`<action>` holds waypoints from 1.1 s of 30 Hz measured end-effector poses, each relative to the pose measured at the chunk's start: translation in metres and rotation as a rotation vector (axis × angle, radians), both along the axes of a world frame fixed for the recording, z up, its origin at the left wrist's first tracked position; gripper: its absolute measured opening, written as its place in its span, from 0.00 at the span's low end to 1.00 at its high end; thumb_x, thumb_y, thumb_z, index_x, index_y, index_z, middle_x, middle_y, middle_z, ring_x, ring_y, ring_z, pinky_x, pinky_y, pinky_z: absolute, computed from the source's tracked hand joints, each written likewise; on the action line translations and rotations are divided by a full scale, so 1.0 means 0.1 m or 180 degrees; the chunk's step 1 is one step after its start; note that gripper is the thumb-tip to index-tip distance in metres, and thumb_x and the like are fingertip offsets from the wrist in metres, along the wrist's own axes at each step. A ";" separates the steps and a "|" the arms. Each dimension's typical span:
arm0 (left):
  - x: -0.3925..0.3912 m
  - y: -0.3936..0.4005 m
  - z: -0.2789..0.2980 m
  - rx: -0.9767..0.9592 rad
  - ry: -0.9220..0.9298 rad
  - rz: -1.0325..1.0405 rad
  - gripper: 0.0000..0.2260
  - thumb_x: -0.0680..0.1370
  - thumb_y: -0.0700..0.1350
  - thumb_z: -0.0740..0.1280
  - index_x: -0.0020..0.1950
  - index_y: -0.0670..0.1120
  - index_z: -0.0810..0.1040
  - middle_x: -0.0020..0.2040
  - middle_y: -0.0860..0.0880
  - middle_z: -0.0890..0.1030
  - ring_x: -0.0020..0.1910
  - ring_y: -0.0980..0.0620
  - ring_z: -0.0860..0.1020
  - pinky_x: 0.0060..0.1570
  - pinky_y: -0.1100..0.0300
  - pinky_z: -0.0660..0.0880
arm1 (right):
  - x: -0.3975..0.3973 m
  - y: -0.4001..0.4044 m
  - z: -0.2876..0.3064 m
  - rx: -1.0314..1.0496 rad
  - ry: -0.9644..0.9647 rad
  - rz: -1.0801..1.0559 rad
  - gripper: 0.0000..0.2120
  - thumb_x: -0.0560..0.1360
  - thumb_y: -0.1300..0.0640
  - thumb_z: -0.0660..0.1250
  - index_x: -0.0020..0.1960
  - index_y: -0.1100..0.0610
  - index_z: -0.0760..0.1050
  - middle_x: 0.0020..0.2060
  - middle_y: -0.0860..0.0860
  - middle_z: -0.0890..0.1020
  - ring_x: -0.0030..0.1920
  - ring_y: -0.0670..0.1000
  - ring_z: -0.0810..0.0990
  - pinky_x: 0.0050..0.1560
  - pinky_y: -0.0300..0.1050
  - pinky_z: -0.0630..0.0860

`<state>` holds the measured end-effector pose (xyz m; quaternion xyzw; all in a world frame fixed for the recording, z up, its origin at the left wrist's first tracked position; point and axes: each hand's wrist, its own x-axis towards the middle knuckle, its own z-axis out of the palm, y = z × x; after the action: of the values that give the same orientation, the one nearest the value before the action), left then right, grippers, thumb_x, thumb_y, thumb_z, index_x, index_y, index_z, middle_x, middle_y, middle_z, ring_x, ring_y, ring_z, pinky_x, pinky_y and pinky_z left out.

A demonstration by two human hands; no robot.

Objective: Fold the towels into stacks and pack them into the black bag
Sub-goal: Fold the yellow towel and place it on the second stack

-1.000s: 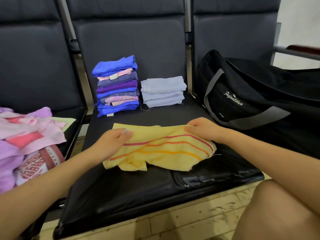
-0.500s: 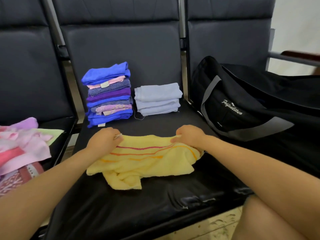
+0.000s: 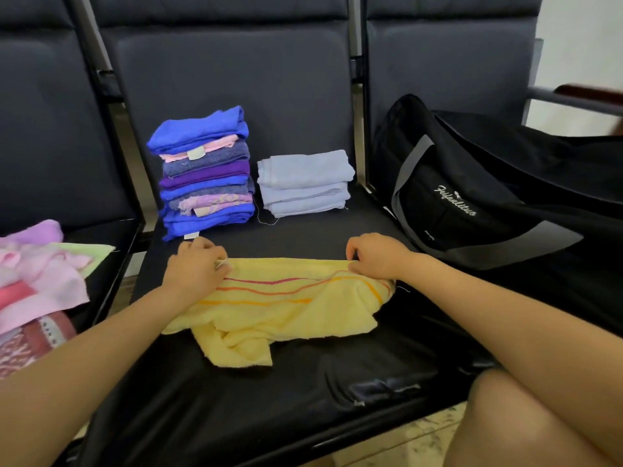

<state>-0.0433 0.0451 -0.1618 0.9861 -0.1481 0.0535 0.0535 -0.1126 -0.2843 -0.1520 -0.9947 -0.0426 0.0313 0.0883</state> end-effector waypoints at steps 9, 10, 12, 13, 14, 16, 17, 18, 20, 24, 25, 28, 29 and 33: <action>-0.11 0.04 0.02 0.0301 0.0214 -0.0097 0.10 0.82 0.49 0.57 0.60 0.49 0.71 0.48 0.47 0.73 0.46 0.49 0.75 0.45 0.56 0.74 | -0.18 -0.06 0.07 -0.0162 0.0276 -0.0087 0.16 0.78 0.38 0.59 0.38 0.47 0.71 0.45 0.47 0.75 0.52 0.50 0.69 0.57 0.47 0.64; -0.12 0.07 0.00 0.0243 0.0175 -0.0078 0.09 0.81 0.49 0.57 0.60 0.49 0.71 0.49 0.47 0.72 0.45 0.49 0.75 0.44 0.57 0.73 | -0.21 -0.08 0.08 -0.0108 0.0321 -0.0101 0.17 0.77 0.38 0.60 0.36 0.48 0.70 0.44 0.48 0.75 0.51 0.49 0.67 0.56 0.47 0.64; -0.16 0.10 0.00 0.0113 0.0152 -0.0053 0.09 0.81 0.49 0.58 0.59 0.49 0.71 0.52 0.46 0.71 0.44 0.50 0.75 0.44 0.58 0.73 | -0.26 -0.10 0.11 -0.0106 0.0361 -0.0086 0.18 0.76 0.40 0.62 0.36 0.52 0.71 0.44 0.50 0.75 0.52 0.51 0.67 0.53 0.46 0.63; -0.18 0.11 0.00 0.0074 0.0159 -0.0061 0.09 0.81 0.49 0.58 0.59 0.49 0.71 0.52 0.46 0.70 0.43 0.50 0.75 0.45 0.58 0.74 | -0.28 -0.11 0.12 -0.0135 0.0357 -0.0062 0.17 0.77 0.42 0.63 0.37 0.54 0.73 0.44 0.50 0.74 0.52 0.51 0.68 0.54 0.46 0.64; -0.18 0.12 0.00 0.0079 0.0172 -0.0069 0.08 0.81 0.48 0.58 0.60 0.49 0.70 0.52 0.46 0.70 0.42 0.50 0.75 0.44 0.58 0.74 | -0.30 -0.11 0.12 -0.0141 0.0323 -0.0045 0.17 0.77 0.44 0.63 0.40 0.56 0.75 0.44 0.50 0.75 0.53 0.52 0.69 0.55 0.47 0.65; -0.21 0.13 0.01 0.0194 0.0188 -0.0088 0.08 0.82 0.48 0.57 0.59 0.49 0.70 0.48 0.48 0.72 0.42 0.52 0.75 0.42 0.59 0.73 | -0.33 -0.12 0.11 0.0001 0.0195 -0.0063 0.17 0.77 0.46 0.63 0.44 0.60 0.77 0.45 0.52 0.77 0.53 0.53 0.71 0.56 0.48 0.68; -0.22 0.13 0.02 0.0279 0.0188 -0.0094 0.07 0.82 0.48 0.56 0.58 0.50 0.69 0.45 0.49 0.72 0.42 0.52 0.74 0.41 0.59 0.72 | -0.35 -0.13 0.12 0.0135 0.0135 -0.0090 0.17 0.78 0.47 0.63 0.44 0.62 0.76 0.45 0.54 0.78 0.52 0.54 0.73 0.54 0.48 0.70; -0.24 0.13 0.03 0.0351 0.0194 -0.0106 0.06 0.82 0.48 0.56 0.57 0.50 0.69 0.43 0.50 0.72 0.41 0.53 0.74 0.40 0.59 0.72 | -0.36 -0.13 0.14 0.0266 0.0081 -0.0118 0.16 0.79 0.49 0.62 0.43 0.62 0.74 0.43 0.54 0.78 0.50 0.55 0.75 0.50 0.48 0.70; -0.29 0.12 0.05 0.0355 0.0195 -0.0172 0.04 0.82 0.46 0.55 0.55 0.49 0.67 0.41 0.50 0.73 0.41 0.52 0.74 0.39 0.57 0.71 | -0.39 -0.13 0.20 0.0450 -0.0037 -0.0199 0.15 0.80 0.50 0.60 0.41 0.60 0.71 0.39 0.53 0.76 0.44 0.54 0.74 0.43 0.47 0.67; -0.32 0.18 0.25 -0.0525 -0.0062 -0.0224 0.06 0.81 0.38 0.54 0.53 0.47 0.68 0.45 0.45 0.76 0.44 0.46 0.76 0.43 0.53 0.72 | -0.45 -0.06 0.40 0.0856 -0.0365 -0.0288 0.17 0.82 0.52 0.57 0.37 0.61 0.69 0.32 0.52 0.71 0.37 0.51 0.69 0.38 0.47 0.63; -0.31 0.21 0.34 -0.0851 -0.0212 -0.0218 0.07 0.81 0.37 0.54 0.53 0.45 0.70 0.47 0.43 0.76 0.45 0.45 0.75 0.45 0.50 0.72 | -0.47 -0.04 0.47 0.0943 -0.0454 -0.0279 0.18 0.81 0.53 0.57 0.36 0.60 0.68 0.32 0.53 0.70 0.35 0.50 0.68 0.37 0.47 0.63; -0.37 0.21 0.71 -0.1664 -0.0653 -0.0117 0.08 0.81 0.36 0.55 0.55 0.39 0.73 0.49 0.40 0.77 0.47 0.42 0.74 0.46 0.49 0.71 | -0.53 0.04 0.74 0.1527 -0.0881 -0.0251 0.20 0.80 0.52 0.60 0.32 0.58 0.65 0.28 0.51 0.67 0.31 0.47 0.64 0.34 0.45 0.62; -0.41 0.18 0.85 -0.1864 -0.0718 -0.0076 0.09 0.81 0.36 0.55 0.56 0.38 0.73 0.49 0.41 0.77 0.48 0.43 0.74 0.46 0.51 0.71 | -0.54 0.07 0.86 0.1762 -0.1073 -0.0256 0.21 0.80 0.52 0.61 0.31 0.58 0.63 0.27 0.50 0.65 0.30 0.46 0.63 0.33 0.44 0.61; -0.57 0.14 1.40 -0.2636 -0.0483 0.0111 0.08 0.82 0.44 0.59 0.56 0.45 0.77 0.50 0.48 0.77 0.49 0.49 0.74 0.44 0.57 0.70 | -0.53 0.20 1.42 0.2759 -0.1837 -0.0443 0.20 0.78 0.53 0.64 0.33 0.65 0.70 0.30 0.54 0.68 0.32 0.46 0.67 0.33 0.40 0.64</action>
<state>-0.1003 0.0591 -0.0222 0.8769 -0.1009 0.1819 0.4333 -0.1657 -0.2645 -0.0102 -0.8355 -0.0080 -0.2704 0.4783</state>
